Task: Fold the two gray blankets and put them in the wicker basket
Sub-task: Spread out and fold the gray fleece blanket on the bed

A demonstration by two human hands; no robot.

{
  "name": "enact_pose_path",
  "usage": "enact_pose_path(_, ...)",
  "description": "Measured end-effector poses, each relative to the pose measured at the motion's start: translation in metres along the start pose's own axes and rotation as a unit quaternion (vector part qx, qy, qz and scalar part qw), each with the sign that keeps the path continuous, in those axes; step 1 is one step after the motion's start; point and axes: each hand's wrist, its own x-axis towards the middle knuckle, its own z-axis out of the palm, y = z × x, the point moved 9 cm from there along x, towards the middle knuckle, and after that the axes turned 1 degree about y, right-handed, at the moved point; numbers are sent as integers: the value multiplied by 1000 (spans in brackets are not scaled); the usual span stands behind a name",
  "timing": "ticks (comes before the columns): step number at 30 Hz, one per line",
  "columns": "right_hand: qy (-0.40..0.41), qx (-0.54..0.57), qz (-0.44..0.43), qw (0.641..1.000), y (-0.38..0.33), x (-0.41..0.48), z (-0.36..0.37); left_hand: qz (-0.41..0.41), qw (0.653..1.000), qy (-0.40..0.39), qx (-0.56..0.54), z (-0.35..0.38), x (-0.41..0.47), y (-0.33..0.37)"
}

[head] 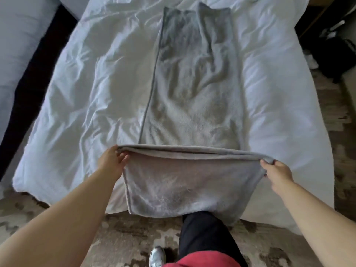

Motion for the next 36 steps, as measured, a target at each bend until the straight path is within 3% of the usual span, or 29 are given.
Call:
enact_pose_path(9,21,-83,109,990,34,56,28,-38,997,60,43,0,18,-39)
enact_pose_path(17,47,-179,75,980,33,0,17,-43,994,86,51,-67,-12,-66)
enact_pose_path(23,11,-145,154,977,133,-61,17,-90,990,45,102,-109,-25,-142)
enact_pose_path(26,-6,-74,264,962,215,-94,30,-132,980,69,129,-129,-14,-201)
enact_pose_path(30,-75,151,418,893,305,-123,84,-242,965,72,69,-131,4,-273)
enact_pose_path(36,-33,418,438,795,325,-94,134,-268,946,81,-160,-104,29,-310)
